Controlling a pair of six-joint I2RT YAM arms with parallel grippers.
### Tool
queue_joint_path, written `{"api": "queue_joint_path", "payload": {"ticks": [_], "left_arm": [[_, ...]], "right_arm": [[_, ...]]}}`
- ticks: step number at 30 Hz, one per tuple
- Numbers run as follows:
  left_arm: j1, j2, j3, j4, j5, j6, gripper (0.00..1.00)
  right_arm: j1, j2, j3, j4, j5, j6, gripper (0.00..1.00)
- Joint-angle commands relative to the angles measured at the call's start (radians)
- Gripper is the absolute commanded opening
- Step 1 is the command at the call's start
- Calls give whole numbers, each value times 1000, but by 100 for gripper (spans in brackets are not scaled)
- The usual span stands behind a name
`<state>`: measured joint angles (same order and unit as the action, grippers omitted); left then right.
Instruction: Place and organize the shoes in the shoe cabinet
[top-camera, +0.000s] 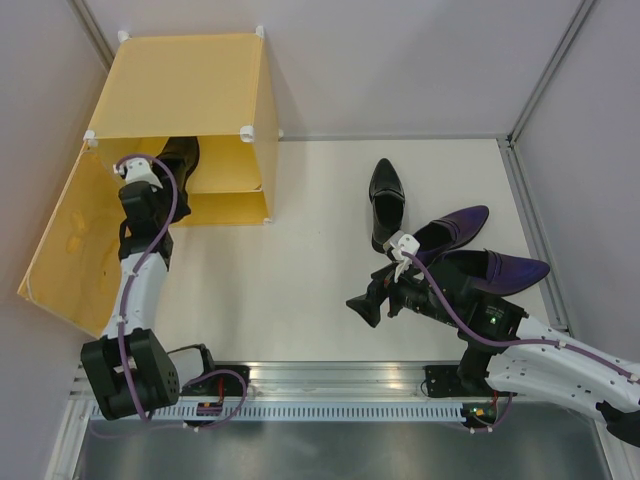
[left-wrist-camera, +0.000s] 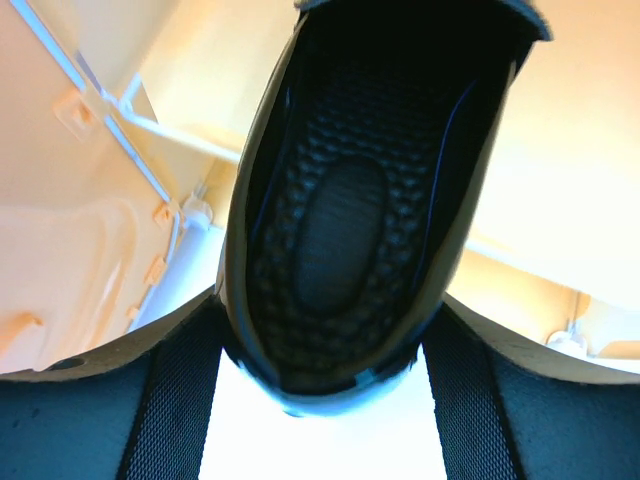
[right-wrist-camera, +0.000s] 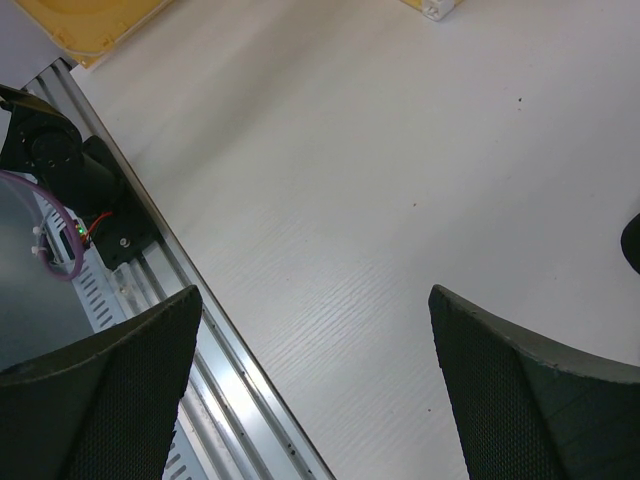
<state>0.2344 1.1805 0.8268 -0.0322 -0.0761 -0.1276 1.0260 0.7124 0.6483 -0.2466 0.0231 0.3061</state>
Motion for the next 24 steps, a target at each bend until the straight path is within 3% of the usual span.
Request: {"api": "queue_joint_path", "payload": {"ticks": [1,6,13,24], "left_arm": [[3,-58,109,106,9,3,10],[3,-24,159,97,2,2,3],[5,71,218,118,18,12,3],[0,137,132,334,12,17,8]], "right_arm": [[8,-1,5,27,9,-13,98],[6,9,8,27,12,-15,98],[8,24,10,21,21,-15,98],[6,30,2,23,38,-15,98]]}}
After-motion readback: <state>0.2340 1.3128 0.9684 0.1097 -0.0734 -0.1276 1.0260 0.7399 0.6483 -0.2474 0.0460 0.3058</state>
